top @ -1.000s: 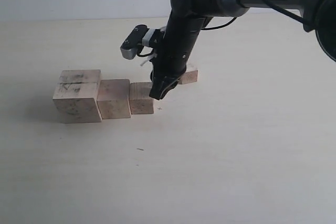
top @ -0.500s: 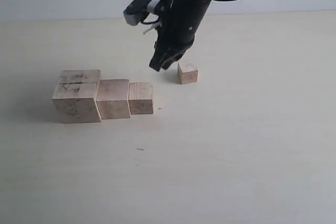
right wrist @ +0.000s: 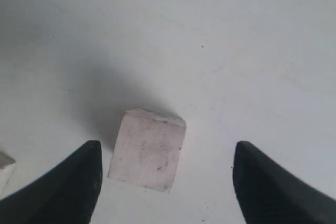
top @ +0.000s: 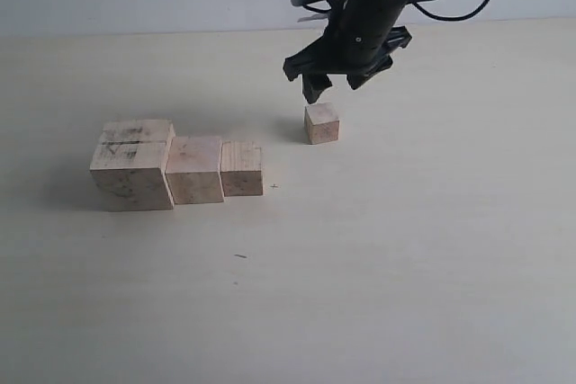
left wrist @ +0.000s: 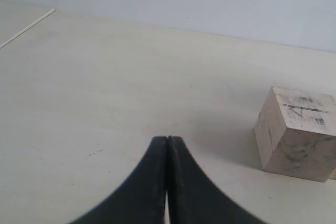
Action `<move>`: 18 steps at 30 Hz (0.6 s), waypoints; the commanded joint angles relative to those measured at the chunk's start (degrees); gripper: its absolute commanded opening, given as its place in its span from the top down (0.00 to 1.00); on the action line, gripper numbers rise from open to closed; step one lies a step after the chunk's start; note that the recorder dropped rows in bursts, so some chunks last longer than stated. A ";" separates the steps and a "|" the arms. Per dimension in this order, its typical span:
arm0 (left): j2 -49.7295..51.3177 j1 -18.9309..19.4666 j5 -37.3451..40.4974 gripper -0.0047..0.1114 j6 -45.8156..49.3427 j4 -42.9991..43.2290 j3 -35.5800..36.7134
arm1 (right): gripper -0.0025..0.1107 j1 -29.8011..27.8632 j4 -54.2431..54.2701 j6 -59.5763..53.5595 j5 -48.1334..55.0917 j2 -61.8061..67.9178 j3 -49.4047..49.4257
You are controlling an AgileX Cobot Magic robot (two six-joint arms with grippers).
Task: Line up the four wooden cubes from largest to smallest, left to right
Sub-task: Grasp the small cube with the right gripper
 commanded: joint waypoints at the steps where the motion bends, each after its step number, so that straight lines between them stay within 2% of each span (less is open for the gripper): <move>1: -0.37 0.09 -0.76 0.96 -0.14 0.13 0.21 | 0.38 -0.01 1.67 0.20 -1.47 2.44 0.13; 13: -0.37 0.09 -0.76 0.96 -0.14 0.13 0.21 | 0.39 -0.01 4.34 0.20 -4.64 5.58 0.13; 16: -0.37 0.09 -0.76 0.96 -0.14 0.13 0.21 | 0.46 -0.01 4.64 0.20 -3.95 6.28 0.13; 18: -0.37 0.09 -0.76 0.96 -0.14 0.13 0.21 | 0.54 -0.01 4.64 0.20 -3.45 6.40 0.13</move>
